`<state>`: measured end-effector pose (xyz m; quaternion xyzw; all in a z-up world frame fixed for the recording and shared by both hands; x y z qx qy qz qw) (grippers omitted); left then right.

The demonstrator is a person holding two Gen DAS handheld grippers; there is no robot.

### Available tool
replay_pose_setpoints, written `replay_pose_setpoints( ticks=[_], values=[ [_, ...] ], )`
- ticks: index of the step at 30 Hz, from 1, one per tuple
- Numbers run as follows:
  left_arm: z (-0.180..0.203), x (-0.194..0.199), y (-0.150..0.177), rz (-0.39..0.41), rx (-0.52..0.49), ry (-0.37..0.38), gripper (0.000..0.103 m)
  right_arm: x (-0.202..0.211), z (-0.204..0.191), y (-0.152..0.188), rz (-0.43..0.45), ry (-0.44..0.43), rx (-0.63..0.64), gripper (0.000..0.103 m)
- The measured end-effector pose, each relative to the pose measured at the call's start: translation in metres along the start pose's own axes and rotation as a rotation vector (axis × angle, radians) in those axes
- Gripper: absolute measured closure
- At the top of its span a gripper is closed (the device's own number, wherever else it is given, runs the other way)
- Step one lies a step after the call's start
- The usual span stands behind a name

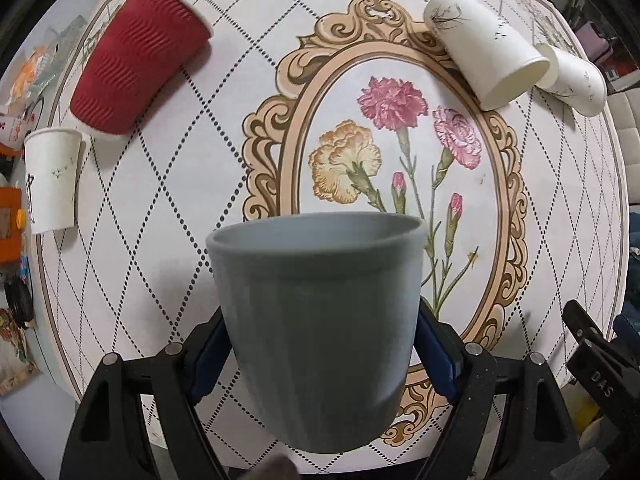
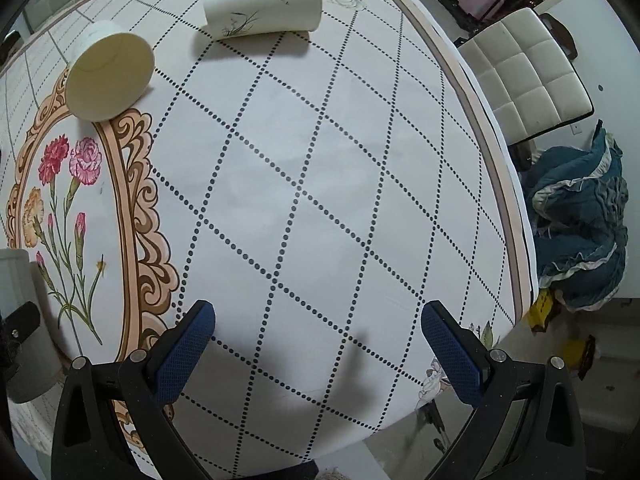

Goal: Flip cup upright
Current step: 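Lift the grey mug upright with the left gripper and carry it over the flower oval, then bring the right gripper to grasp the grey mug while the left gripper releases it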

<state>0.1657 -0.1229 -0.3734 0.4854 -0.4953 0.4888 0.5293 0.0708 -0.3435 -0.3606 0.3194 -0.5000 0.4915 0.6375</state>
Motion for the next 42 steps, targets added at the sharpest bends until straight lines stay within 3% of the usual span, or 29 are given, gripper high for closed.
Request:
replay_pose_setpoints(
  ticks=[3,7,22,29,35,42],
  values=[
    [-0.003,-0.006,0.0,0.005,0.0,-0.002,0.018,0.0,0.002,-0.002,0.007,-0.003,-0.005,0.0],
    [-0.006,-0.004,0.0,0.031,-0.012,-0.022,0.003,0.001,0.003,-0.002,0.013,-0.006,-0.018,0.0],
    [-0.006,0.034,0.003,0.075,-0.001,0.013,0.002,0.002,0.014,0.007,0.028,-0.018,-0.038,0.0],
    [-0.035,0.089,0.011,0.195,0.051,-0.003,0.002,0.014,0.014,0.008,0.062,-0.053,-0.039,0.0],
    [-0.077,0.099,0.016,0.234,0.075,-0.07,0.002,0.042,-0.014,0.009,0.098,-0.113,0.01,0.0],
    [-0.129,0.062,0.027,0.163,0.138,-0.1,0.003,0.077,-0.079,0.001,0.105,-0.212,0.101,0.0]
  ],
)
Point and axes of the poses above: each gripper's, at about its wrist camera, not at the fingertips, and x roughly against the way its jaws point, z to its right, y to its underside, the point moved 2 cm from there along -x, roughly the way its jaws point, and after that the axes turned 8 degrees about x, right-handed, at the moved point
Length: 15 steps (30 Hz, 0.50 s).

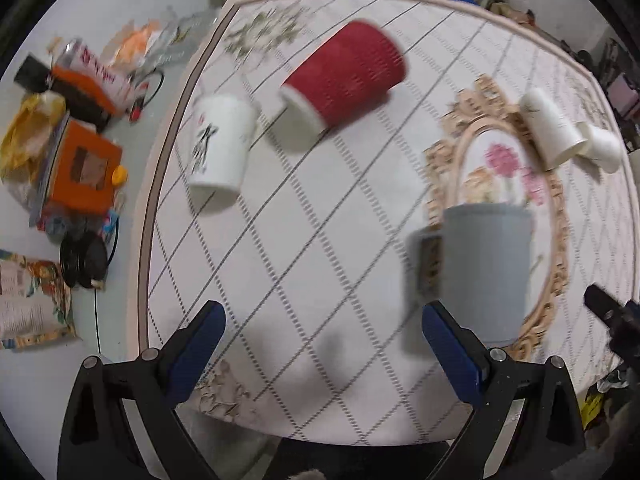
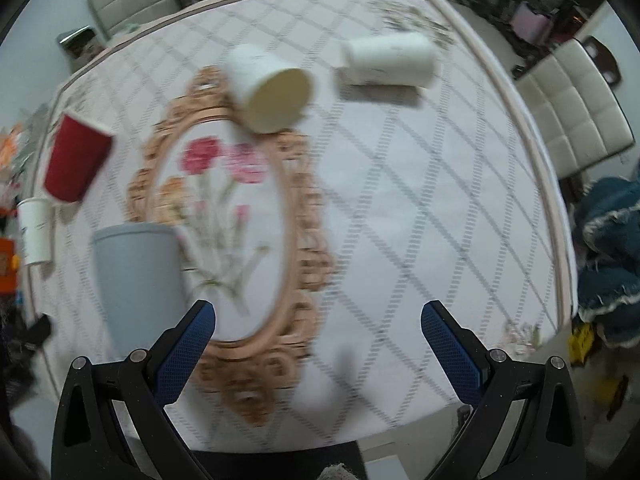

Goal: Flip cup upright
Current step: 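Bring the right gripper to grasp the grey mug while the left gripper releases it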

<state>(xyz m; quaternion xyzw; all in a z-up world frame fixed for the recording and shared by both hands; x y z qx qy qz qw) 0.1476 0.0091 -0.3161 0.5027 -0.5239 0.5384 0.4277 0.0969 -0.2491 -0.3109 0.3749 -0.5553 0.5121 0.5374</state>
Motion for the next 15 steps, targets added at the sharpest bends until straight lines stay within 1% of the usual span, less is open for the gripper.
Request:
replay_pose_setpoints(
  ticks=[2,7,10,15],
  values=[
    [-0.009,-0.008,0.002,-0.006,0.004,-0.009,0.003,0.002,-0.021,-0.005,-0.01,-0.038,0.025,0.0],
    [-0.028,-0.021,0.004,-0.018,0.008,-0.018,0.003,-0.004,-0.066,-0.016,-0.046,-0.079,0.088,0.0],
    [-0.038,-0.026,0.005,-0.026,0.017,-0.02,0.003,-0.012,-0.084,-0.021,-0.076,-0.094,0.111,0.0],
    [-0.05,-0.033,0.003,-0.037,0.028,-0.02,0.003,-0.034,-0.103,-0.03,-0.141,-0.127,0.128,0.002]
  ],
)
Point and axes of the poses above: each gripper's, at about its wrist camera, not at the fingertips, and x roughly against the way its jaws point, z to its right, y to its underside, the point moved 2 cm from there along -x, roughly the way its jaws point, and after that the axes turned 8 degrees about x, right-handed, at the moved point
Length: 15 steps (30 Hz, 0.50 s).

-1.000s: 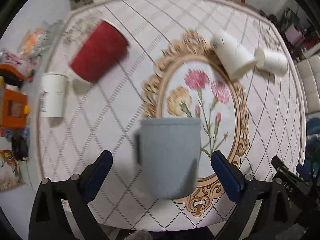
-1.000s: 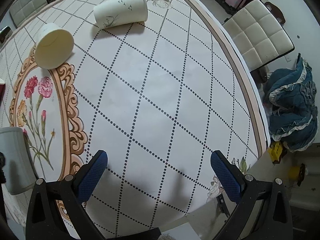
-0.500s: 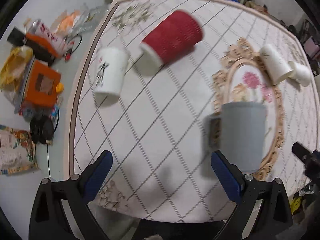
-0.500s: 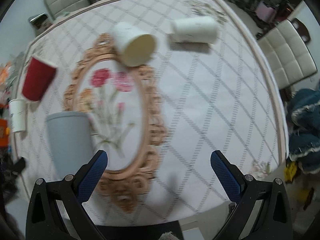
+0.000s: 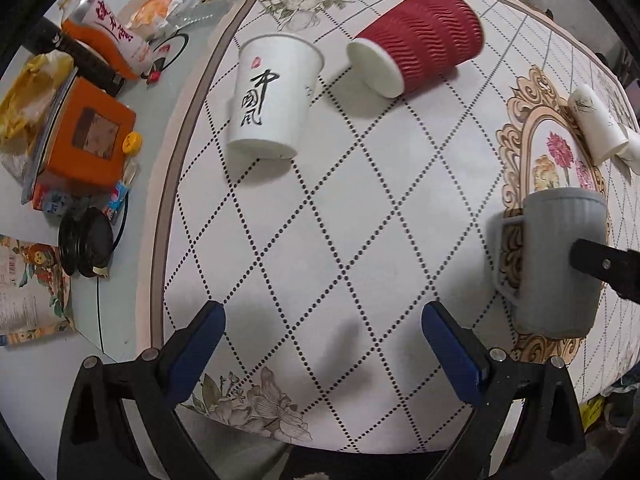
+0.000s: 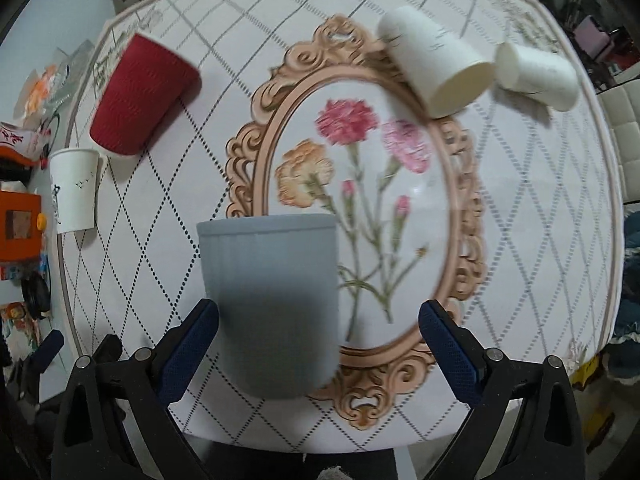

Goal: Flip cup upright
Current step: 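Bring the right gripper to grasp the grey mug while the left gripper releases it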

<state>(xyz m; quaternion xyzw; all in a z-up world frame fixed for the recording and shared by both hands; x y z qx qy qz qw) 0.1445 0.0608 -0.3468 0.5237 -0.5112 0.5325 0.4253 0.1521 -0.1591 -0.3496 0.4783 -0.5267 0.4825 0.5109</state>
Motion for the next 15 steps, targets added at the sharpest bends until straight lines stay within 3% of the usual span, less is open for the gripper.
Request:
replay_pose_setpoints(
  ticks=[3,8,15],
  values=[
    [-0.003,-0.004,-0.001,-0.004,0.002,0.001,0.003,-0.012,-0.007,-0.008,-0.042,-0.014,0.007,0.004],
    [-0.005,-0.005,-0.004,-0.007,0.0,0.0,0.003,-0.03,-0.015,-0.014,-0.113,-0.083,-0.005,0.019],
    [-0.004,-0.008,-0.003,-0.012,-0.016,-0.005,0.003,-0.036,-0.021,-0.014,-0.12,-0.078,0.006,0.019]
  ],
)
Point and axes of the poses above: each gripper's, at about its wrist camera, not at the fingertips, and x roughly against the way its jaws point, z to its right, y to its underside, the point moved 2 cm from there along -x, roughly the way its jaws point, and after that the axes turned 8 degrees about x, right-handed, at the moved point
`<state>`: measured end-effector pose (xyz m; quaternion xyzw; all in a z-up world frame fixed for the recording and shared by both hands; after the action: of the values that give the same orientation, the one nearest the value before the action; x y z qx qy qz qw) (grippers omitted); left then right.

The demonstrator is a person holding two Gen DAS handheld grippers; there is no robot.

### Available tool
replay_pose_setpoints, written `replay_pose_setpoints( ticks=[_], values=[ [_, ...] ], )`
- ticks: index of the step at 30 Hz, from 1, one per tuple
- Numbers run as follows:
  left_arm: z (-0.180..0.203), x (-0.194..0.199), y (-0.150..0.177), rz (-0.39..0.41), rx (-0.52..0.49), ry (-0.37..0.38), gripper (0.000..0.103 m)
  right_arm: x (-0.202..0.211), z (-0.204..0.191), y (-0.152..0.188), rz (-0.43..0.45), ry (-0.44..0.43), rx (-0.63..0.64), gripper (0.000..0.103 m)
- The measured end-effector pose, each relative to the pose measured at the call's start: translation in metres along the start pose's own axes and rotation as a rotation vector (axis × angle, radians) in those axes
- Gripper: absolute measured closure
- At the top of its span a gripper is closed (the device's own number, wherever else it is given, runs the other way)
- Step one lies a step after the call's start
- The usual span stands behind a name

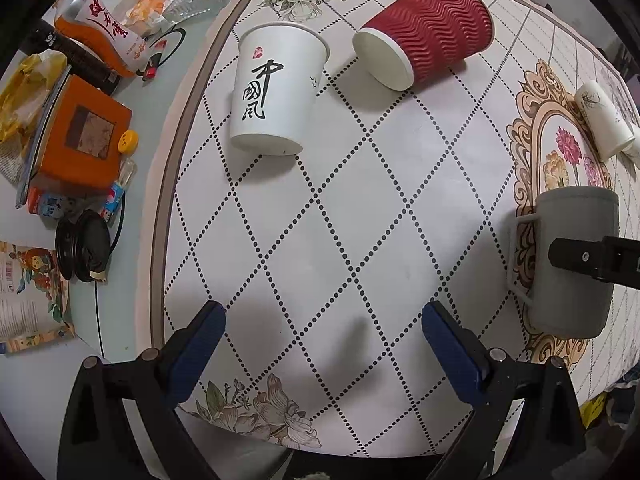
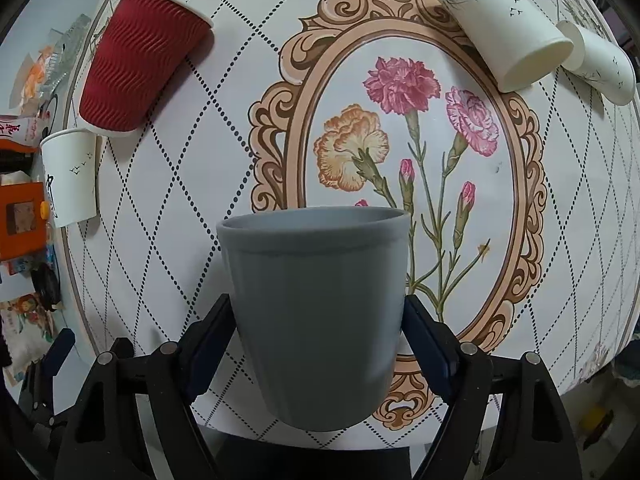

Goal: Flip cup upright
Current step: 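Bring the right gripper to grasp the grey mug while the left gripper releases it, then lower the upright grey mug onto the flower oval with the right gripper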

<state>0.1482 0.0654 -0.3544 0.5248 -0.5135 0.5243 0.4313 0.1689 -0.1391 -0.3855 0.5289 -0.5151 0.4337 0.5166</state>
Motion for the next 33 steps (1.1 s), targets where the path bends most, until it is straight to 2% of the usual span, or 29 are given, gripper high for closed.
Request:
replay_pose_setpoints(
  ticks=[6,10,14,20,25,28,33],
  values=[
    [-0.001,0.002,0.002,0.0,0.001,0.001,0.003,0.011,0.018,0.01,0.053,-0.053,-0.045,0.019],
    [-0.001,0.003,0.0,-0.012,0.012,0.003,0.003,0.035,0.036,0.02,0.142,-0.073,-0.069,0.019],
    [0.003,-0.001,-0.01,-0.031,0.043,0.015,0.003,0.062,0.047,0.02,0.266,-0.066,-0.082,0.019],
    [0.015,-0.017,-0.032,-0.055,0.053,0.026,0.003,0.09,0.052,0.0,0.493,-0.003,-0.062,0.019],
    [0.019,-0.032,-0.046,-0.055,0.067,0.023,0.003,0.088,0.041,-0.026,0.651,0.076,-0.022,0.019],
    [0.019,-0.04,-0.047,-0.058,0.066,0.013,0.003,0.075,0.031,-0.036,0.726,0.136,0.0,0.019],
    [0.019,-0.044,-0.039,-0.057,0.045,0.008,0.003,0.056,0.021,-0.038,0.775,0.189,0.031,0.019]
  ],
)
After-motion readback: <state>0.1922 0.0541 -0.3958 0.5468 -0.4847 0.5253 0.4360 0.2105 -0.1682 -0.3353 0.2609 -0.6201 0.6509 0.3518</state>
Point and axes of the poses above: each gripper's, at about its wrist camera, not at the fingertips, and x roughly against the way its jaws point, z to its right, y to its underside, the point moved 2 cm from there along -x, roughly the way its jaws point, and after that the axes turned 8 degrees about x, right-handed, at the moved point
